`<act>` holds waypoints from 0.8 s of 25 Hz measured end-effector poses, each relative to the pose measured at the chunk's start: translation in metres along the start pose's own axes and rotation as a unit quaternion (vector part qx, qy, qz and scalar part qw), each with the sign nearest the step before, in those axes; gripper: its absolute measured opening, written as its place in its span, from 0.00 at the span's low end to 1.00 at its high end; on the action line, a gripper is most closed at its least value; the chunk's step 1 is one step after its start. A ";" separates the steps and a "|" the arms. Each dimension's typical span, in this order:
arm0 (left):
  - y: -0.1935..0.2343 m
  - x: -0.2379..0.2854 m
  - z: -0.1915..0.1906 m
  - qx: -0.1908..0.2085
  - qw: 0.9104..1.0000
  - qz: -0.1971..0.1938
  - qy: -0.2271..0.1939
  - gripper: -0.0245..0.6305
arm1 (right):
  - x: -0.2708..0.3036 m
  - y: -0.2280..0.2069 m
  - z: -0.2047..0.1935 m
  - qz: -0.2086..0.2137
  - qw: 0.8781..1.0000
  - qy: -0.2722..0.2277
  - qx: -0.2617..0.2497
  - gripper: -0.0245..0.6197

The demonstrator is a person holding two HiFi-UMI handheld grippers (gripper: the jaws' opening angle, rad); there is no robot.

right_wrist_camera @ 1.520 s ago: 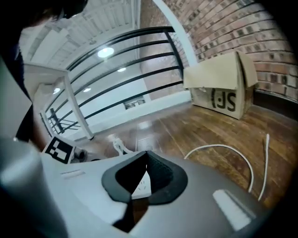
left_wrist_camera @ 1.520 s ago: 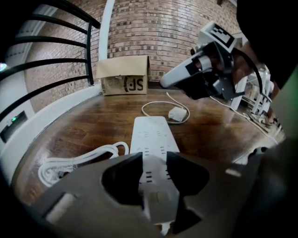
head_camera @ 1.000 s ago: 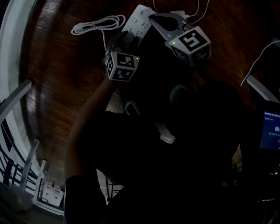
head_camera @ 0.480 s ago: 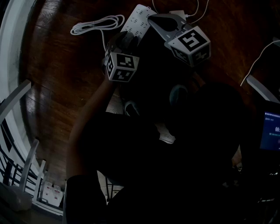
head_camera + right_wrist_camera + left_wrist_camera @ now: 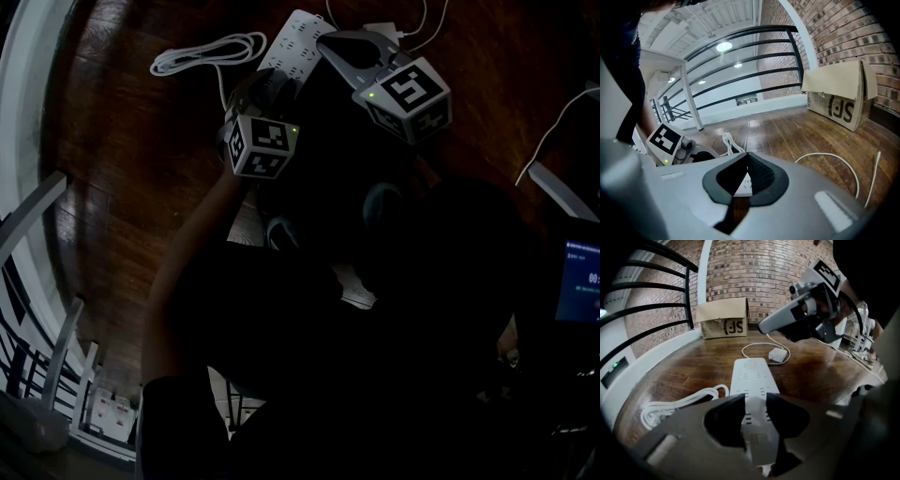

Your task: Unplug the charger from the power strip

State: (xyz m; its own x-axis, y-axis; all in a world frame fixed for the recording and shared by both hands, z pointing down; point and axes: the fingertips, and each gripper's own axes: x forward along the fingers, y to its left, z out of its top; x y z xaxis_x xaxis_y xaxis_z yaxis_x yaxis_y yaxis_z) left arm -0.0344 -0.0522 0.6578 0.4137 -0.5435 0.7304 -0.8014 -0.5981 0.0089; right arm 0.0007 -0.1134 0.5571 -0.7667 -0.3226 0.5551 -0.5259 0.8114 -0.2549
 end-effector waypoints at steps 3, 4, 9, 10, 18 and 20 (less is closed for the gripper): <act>-0.001 0.000 0.000 0.001 1.000 -0.001 -0.001 0.26 | 0.000 0.000 -0.001 0.000 1.000 0.002 0.001 0.05; -0.001 0.000 0.000 0.001 1.000 -0.001 -0.001 0.26 | 0.000 -0.001 -0.001 0.000 1.000 0.001 0.002 0.05; -0.002 -0.004 0.003 -0.001 1.000 -0.001 -0.002 0.26 | -0.003 0.000 -0.001 -0.001 1.000 0.002 0.007 0.05; -0.002 -0.004 0.003 -0.001 1.000 -0.001 -0.002 0.26 | -0.004 0.000 -0.001 -0.001 1.000 0.002 0.008 0.05; -0.001 0.000 0.001 0.001 1.000 -0.002 -0.003 0.26 | 0.005 -0.007 -0.011 0.002 1.000 -0.002 0.011 0.05; -0.002 0.001 0.001 0.002 1.000 -0.002 -0.004 0.26 | 0.006 -0.008 -0.014 0.000 1.000 0.002 0.010 0.05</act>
State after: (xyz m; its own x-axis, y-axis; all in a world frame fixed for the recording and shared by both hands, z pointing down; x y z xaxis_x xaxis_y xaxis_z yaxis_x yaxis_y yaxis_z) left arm -0.0319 -0.0525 0.6579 0.4212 -0.5460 0.7242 -0.7979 -0.6028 0.0096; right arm 0.0056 -0.1154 0.5734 -0.7661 -0.3202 0.5574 -0.5327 0.8015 -0.2718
